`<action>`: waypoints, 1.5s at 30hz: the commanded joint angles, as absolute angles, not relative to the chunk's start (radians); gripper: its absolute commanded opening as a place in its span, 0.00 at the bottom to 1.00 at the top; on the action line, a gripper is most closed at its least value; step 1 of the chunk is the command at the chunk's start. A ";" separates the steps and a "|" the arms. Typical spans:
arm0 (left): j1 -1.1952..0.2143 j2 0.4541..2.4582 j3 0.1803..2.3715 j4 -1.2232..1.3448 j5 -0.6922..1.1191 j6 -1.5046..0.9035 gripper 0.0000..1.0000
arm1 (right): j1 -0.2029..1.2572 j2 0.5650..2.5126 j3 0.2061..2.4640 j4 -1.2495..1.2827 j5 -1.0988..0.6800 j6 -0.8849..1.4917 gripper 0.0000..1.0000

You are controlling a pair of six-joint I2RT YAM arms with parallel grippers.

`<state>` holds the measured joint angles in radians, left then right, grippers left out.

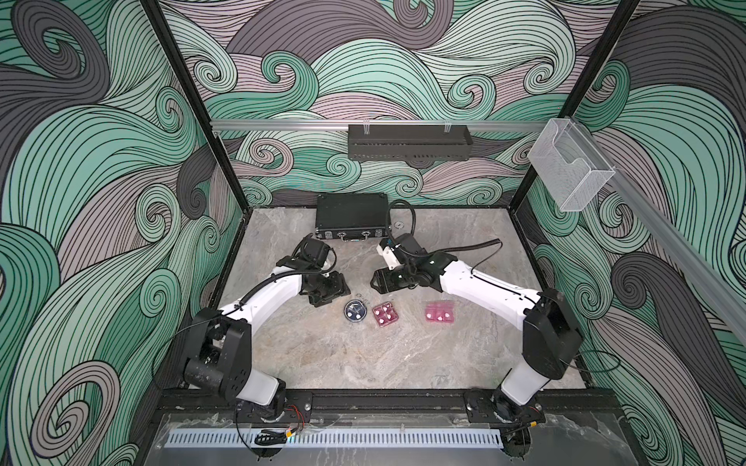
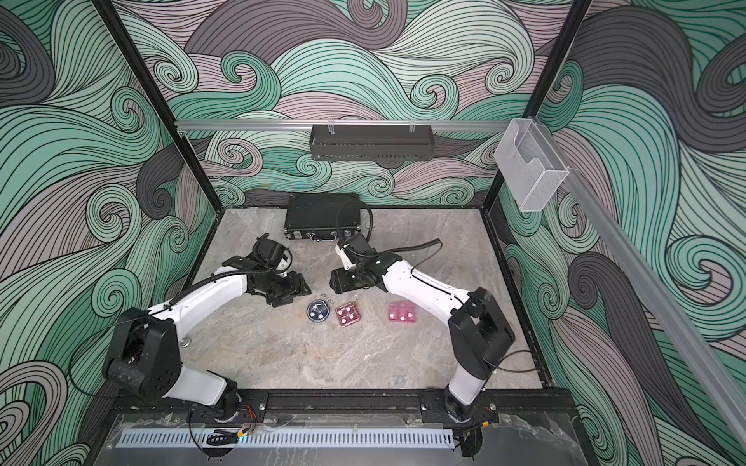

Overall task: Close pillboxes
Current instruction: Adjust the pillbox at the center of the board.

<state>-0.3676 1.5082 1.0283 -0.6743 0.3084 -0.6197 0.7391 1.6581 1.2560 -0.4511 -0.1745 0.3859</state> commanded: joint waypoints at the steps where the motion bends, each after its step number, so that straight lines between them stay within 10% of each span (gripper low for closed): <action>1: -0.410 1.568 1.090 -0.736 0.232 -0.569 0.73 | 0.721 1.604 1.192 -0.423 -0.118 0.414 0.78; 4: -0.448 1.630 1.133 -0.749 0.189 -0.546 0.74 | 0.704 1.561 1.147 -0.417 -0.100 0.423 1.00; 45: -0.670 1.884 1.287 -0.891 -0.051 -0.515 0.67 | 0.665 1.508 1.065 -0.388 -0.100 0.455 1.00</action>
